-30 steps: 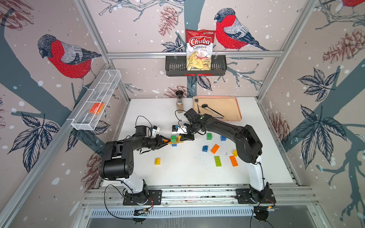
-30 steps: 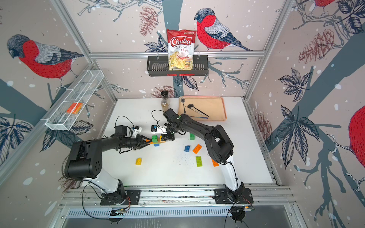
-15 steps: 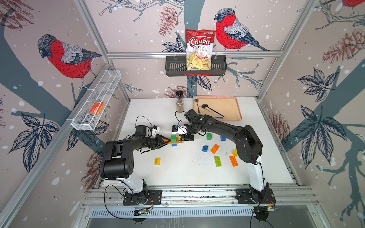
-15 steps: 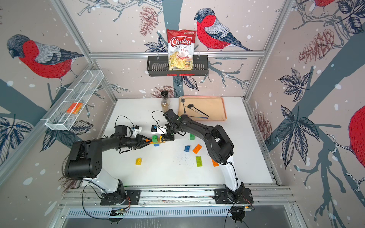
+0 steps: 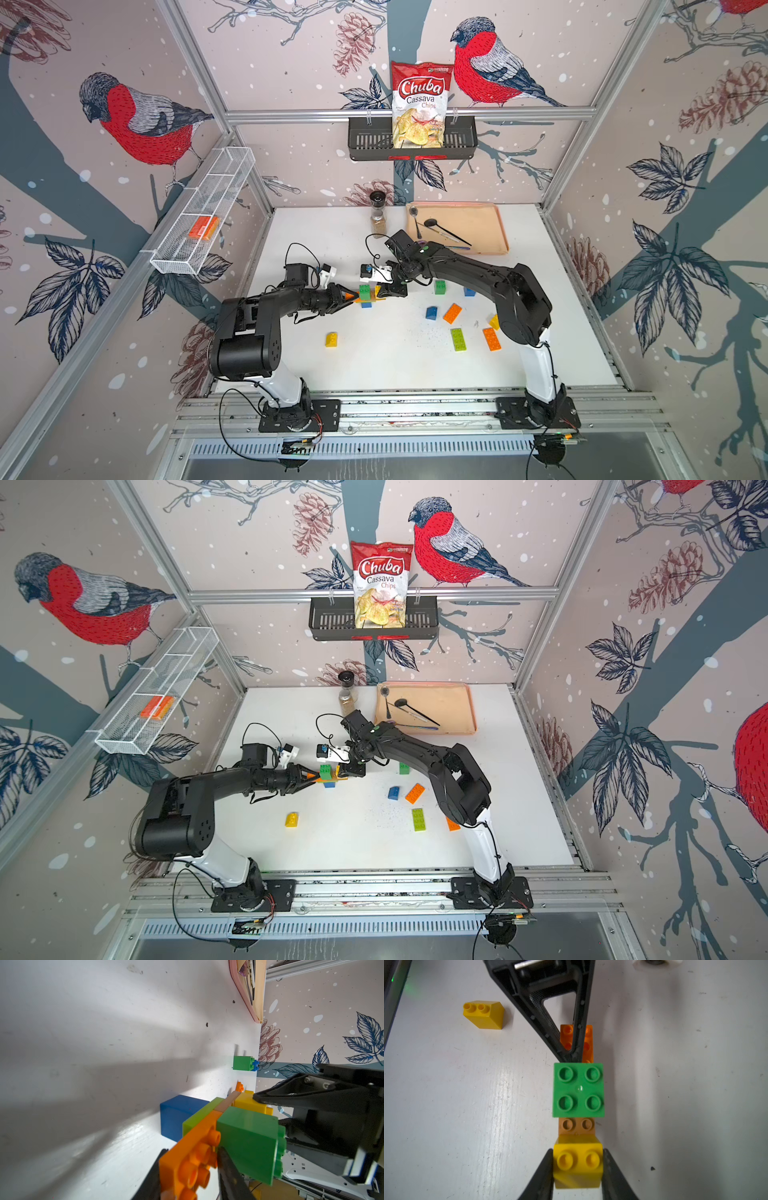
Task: Assemble a fork with lego
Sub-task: Assemble the lego brick with the lego brick.
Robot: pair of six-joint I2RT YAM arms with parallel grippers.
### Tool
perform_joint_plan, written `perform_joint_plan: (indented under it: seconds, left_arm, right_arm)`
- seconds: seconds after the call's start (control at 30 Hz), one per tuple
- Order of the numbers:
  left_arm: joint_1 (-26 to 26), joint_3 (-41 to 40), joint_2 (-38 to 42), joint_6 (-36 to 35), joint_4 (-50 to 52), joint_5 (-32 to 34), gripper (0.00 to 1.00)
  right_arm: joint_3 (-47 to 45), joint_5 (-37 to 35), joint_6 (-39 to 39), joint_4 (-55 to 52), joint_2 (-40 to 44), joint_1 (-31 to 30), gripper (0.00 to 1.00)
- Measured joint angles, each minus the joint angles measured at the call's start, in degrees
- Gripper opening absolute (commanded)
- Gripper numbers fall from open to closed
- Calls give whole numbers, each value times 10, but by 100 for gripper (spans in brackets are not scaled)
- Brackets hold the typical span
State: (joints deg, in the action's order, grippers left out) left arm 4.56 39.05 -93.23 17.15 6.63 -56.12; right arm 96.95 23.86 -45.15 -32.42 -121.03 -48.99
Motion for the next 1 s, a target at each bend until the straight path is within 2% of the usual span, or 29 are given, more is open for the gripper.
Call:
perform_joint_plan:
  seconds: [0.33,0.67,1.0]
  left_arm:
    - [-12,4,12,0,5,23,42]
    - [-13,9,16,5,15,41,52]
    - [-9,9,37,7,27,56,60]
  right_arm:
    - [6,-9,0,-2,-2,-2,46]
    - [0,-9,1,5,5,-3,54]
    - [-7,2,5,10,19,-3,56]
